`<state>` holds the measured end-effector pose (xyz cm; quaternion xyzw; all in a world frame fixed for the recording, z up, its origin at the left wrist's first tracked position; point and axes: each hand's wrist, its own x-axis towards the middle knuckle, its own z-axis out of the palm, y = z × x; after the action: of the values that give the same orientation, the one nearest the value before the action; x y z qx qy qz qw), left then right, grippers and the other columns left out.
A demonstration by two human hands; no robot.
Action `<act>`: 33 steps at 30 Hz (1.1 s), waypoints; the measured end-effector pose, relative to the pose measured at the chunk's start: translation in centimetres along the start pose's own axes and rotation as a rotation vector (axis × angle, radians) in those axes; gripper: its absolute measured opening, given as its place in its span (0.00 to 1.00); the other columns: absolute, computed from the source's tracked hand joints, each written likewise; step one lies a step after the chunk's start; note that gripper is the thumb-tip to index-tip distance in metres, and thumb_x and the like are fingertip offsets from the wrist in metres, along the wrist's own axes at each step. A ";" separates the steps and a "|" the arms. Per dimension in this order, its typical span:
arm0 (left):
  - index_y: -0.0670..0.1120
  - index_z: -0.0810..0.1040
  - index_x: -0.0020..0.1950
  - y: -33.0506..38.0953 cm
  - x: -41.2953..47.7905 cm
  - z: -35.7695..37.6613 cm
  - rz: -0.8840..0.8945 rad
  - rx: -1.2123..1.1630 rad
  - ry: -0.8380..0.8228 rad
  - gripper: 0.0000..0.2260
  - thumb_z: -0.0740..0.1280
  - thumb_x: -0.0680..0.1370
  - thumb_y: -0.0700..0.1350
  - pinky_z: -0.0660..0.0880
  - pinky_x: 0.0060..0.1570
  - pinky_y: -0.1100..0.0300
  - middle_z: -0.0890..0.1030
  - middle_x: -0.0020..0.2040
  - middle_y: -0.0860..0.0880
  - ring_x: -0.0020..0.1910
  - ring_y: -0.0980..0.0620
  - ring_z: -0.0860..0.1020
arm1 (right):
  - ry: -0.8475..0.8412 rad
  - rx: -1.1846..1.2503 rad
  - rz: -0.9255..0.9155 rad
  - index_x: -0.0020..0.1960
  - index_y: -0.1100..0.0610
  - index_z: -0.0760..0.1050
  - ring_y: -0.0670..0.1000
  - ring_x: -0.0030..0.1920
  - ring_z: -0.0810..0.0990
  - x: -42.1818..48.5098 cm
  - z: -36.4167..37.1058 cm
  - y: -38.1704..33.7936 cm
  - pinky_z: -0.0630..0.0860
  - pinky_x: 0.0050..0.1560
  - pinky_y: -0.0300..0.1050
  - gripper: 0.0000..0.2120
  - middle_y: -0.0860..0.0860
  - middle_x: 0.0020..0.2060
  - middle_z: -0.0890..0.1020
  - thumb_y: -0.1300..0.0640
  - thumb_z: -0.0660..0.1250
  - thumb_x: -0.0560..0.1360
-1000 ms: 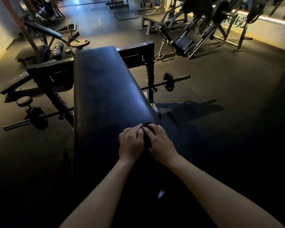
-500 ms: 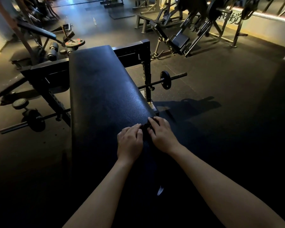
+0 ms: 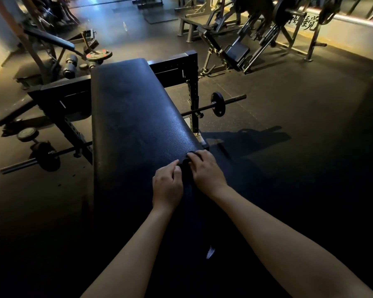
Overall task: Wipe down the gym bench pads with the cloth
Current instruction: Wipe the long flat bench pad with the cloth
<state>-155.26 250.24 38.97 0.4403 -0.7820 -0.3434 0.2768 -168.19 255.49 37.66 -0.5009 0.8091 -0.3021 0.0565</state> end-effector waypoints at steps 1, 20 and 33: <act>0.43 0.80 0.67 0.0 0.1 -0.2 0.009 0.010 -0.019 0.21 0.56 0.81 0.50 0.68 0.70 0.47 0.81 0.65 0.45 0.66 0.47 0.75 | 0.022 -0.014 0.059 0.72 0.54 0.71 0.59 0.72 0.64 0.2 0.1 -0.3 0.66 0.71 0.58 0.19 0.56 0.68 0.71 0.51 0.57 0.84; 0.45 0.75 0.73 -4.5 0.5 -5.0 -0.016 0.324 -0.013 0.22 0.54 0.83 0.51 0.59 0.73 0.55 0.73 0.74 0.49 0.70 0.46 0.66 | -0.047 0.138 -0.073 0.65 0.56 0.77 0.57 0.68 0.71 1.8 4.1 -5.2 0.72 0.67 0.58 0.14 0.54 0.65 0.75 0.54 0.62 0.81; 0.52 0.71 0.75 -1.4 -1.4 -1.7 0.080 0.428 -0.124 0.19 0.57 0.85 0.51 0.54 0.72 0.53 0.69 0.77 0.54 0.74 0.51 0.63 | 0.060 0.048 0.142 0.69 0.51 0.74 0.57 0.67 0.72 -1.3 -1.2 1.1 0.70 0.68 0.54 0.16 0.53 0.66 0.74 0.53 0.58 0.82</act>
<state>-152.66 250.42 38.72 0.4358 -0.8693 -0.1850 0.1419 -168.83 257.45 37.75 -0.4312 0.8365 -0.3318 0.0654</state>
